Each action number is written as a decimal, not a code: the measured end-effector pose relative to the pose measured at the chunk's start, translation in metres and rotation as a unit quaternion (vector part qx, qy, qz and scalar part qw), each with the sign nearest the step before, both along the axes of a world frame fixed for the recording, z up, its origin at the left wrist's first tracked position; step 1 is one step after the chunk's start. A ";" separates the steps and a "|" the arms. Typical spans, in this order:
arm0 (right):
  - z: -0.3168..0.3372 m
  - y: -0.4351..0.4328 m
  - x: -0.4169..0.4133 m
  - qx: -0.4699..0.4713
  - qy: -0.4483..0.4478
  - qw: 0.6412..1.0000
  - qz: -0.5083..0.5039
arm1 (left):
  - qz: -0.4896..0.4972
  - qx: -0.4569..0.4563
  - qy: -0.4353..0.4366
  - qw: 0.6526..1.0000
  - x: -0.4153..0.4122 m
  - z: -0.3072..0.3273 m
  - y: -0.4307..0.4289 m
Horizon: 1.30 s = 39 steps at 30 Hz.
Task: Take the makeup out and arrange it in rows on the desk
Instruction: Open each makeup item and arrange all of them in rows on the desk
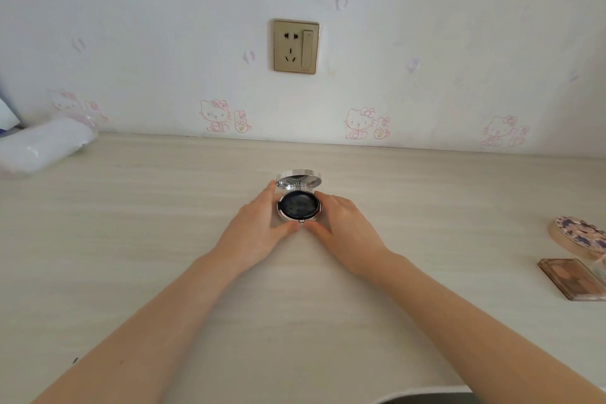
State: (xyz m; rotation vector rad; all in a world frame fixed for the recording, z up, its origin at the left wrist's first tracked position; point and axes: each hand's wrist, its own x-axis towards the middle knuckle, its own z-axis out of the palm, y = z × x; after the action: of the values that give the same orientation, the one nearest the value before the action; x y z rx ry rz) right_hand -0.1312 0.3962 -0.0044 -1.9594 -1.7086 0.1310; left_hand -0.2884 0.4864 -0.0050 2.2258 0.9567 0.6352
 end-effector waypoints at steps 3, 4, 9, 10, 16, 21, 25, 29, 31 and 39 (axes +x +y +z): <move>0.001 0.023 0.009 -0.002 0.006 1.000 -0.002 | 0.023 0.005 0.010 1.000 0.009 0.000 0.023; 0.001 0.030 0.012 -0.003 0.009 1.000 -0.002 | 0.034 0.008 0.014 0.999 0.012 0.000 0.030; 0.002 0.056 0.022 -0.008 0.013 1.000 -0.003 | 0.061 0.023 0.023 0.998 0.023 -0.001 0.054; 0.002 0.060 0.024 -0.009 0.012 1.000 -0.004 | 0.065 0.028 0.024 0.997 0.025 -0.001 0.057; 0.003 0.078 0.029 -0.011 0.009 1.000 -0.010 | 0.051 0.070 0.039 0.995 0.032 0.001 0.069; 0.002 0.083 0.029 -0.008 0.005 1.000 -0.010 | 0.054 0.083 0.054 0.994 0.032 0.001 0.073; 0.003 0.082 0.029 -0.016 0.008 1.000 -0.008 | 0.060 0.090 0.051 0.993 0.033 0.000 0.072; 0.007 0.075 0.032 -0.027 0.003 0.999 -0.019 | 0.059 0.099 0.069 0.991 0.031 0.000 0.069; 0.008 0.067 0.035 -0.041 -0.008 0.999 -0.027 | 0.064 0.106 0.073 0.990 0.027 0.001 0.067; 0.022 0.003 0.051 -0.047 -0.029 0.997 -0.058 | 0.029 0.185 0.058 0.981 0.019 0.005 0.021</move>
State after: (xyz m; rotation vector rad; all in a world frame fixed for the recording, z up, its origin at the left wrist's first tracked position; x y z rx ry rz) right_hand -0.0797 0.3992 0.0174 -2.1456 -1.6470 0.1141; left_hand -0.2693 0.5078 -0.0002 2.5938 1.0312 0.7686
